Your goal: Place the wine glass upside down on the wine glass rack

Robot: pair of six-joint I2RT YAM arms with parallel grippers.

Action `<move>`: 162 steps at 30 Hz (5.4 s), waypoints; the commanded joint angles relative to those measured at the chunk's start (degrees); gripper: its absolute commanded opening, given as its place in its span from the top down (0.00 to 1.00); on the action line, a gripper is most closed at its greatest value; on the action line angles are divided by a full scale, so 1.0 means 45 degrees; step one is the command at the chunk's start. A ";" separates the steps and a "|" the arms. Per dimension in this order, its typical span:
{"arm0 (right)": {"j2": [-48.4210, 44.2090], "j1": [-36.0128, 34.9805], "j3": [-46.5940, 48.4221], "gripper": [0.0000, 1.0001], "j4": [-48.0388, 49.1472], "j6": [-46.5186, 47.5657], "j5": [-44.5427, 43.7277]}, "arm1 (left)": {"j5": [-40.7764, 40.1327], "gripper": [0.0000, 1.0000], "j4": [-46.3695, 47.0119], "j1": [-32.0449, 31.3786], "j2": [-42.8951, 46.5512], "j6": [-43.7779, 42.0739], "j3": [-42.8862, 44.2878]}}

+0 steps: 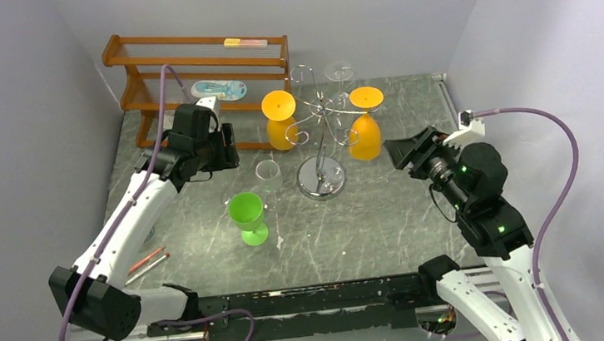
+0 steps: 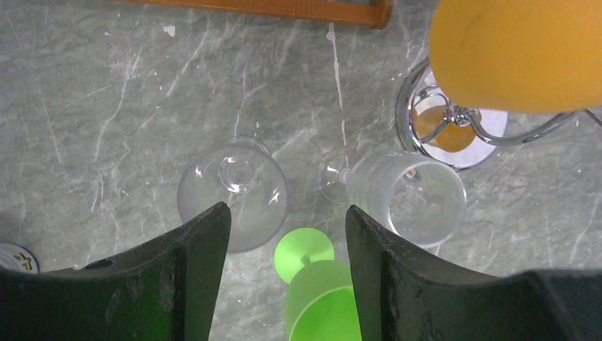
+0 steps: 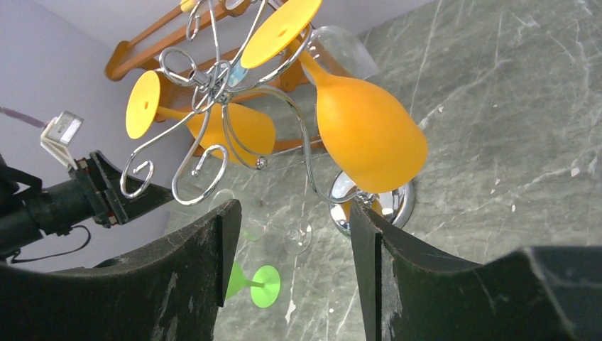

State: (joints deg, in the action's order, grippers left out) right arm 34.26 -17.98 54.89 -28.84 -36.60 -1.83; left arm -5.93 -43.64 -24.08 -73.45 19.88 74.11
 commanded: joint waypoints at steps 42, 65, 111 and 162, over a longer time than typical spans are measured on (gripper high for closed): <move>0.1946 0.0015 0.2806 0.36 -0.0239 -0.0660 0.3777 | -0.1242 0.95 -0.1479 0.0106 0.0819 -0.0437 0.6348; 0.4837 0.0001 0.4865 0.31 0.6479 -0.3633 0.5425 | 0.3172 0.95 1.3571 0.0078 0.2780 0.8610 0.0950; 0.7325 -0.3647 0.4999 0.70 1.1475 -0.6378 -0.1226 | 0.0666 0.95 2.1925 -0.4536 0.0858 1.0826 -0.2484; 0.2478 -0.4145 0.5703 1.00 -0.2499 0.5076 -0.0445 | -0.0025 0.08 0.6309 -0.4879 0.5256 0.2876 -0.2021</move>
State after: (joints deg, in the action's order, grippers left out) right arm 47.22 -36.36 86.70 -33.63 -19.51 -1.54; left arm -4.58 -11.51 -45.60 -49.50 36.21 63.81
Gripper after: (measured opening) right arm 0.105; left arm 0.913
